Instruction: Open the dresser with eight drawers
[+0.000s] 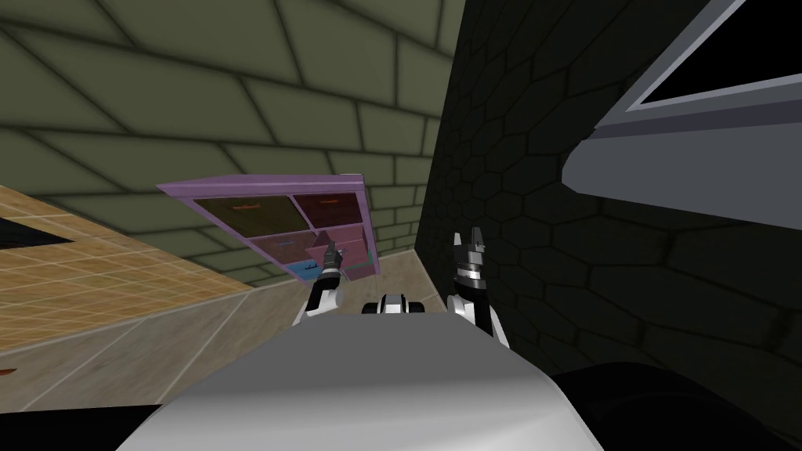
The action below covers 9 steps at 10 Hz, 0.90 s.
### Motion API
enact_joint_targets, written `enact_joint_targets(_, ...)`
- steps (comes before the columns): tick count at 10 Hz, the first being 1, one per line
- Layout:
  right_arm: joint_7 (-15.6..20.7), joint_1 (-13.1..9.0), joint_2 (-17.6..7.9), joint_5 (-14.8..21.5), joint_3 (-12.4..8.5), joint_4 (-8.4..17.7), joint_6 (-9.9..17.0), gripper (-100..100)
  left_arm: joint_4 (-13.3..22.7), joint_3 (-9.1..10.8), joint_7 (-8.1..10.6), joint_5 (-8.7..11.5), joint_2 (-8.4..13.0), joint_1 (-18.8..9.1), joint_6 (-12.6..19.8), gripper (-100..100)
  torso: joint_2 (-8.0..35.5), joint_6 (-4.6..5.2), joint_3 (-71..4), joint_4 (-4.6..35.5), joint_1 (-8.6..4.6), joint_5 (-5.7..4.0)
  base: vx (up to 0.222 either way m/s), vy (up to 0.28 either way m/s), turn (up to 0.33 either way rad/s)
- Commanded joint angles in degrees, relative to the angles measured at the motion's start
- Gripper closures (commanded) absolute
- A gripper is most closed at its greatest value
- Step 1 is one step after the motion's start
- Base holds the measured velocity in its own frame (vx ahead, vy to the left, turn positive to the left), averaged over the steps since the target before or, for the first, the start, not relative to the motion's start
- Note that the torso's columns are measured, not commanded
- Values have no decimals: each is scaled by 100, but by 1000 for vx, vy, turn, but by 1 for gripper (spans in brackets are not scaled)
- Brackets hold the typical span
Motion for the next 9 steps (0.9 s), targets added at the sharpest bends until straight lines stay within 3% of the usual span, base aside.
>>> enact_joint_targets(1,0,0,0,0,0,0,0,0,-345,34,-12,44,22,20,344,-100,3,-1,1,1,1,0,-16,-10,0)
enact_joint_targets(2,0,0,0,0,0,0,0,0,-473,45,-19,58,25,28,469,-100,9,-4,3,11,-1,-8,-16,-13,2)
enact_joint_targets(3,0,0,0,0,0,0,0,0,-337,37,-11,51,19,25,404,-100,20,-6,8,24,-10,-19,0,0,0)
enact_joint_targets(4,0,0,0,0,0,0,0,0,-352,38,-14,52,17,31,446,0,18,-4,9,17,-10,-13,0,0,0)
enact_joint_targets(9,0,0,0,0,0,0,0,0,-321,35,-13,53,13,49,468,0,-3,-1,-3,1,1,-1,0,0,0)
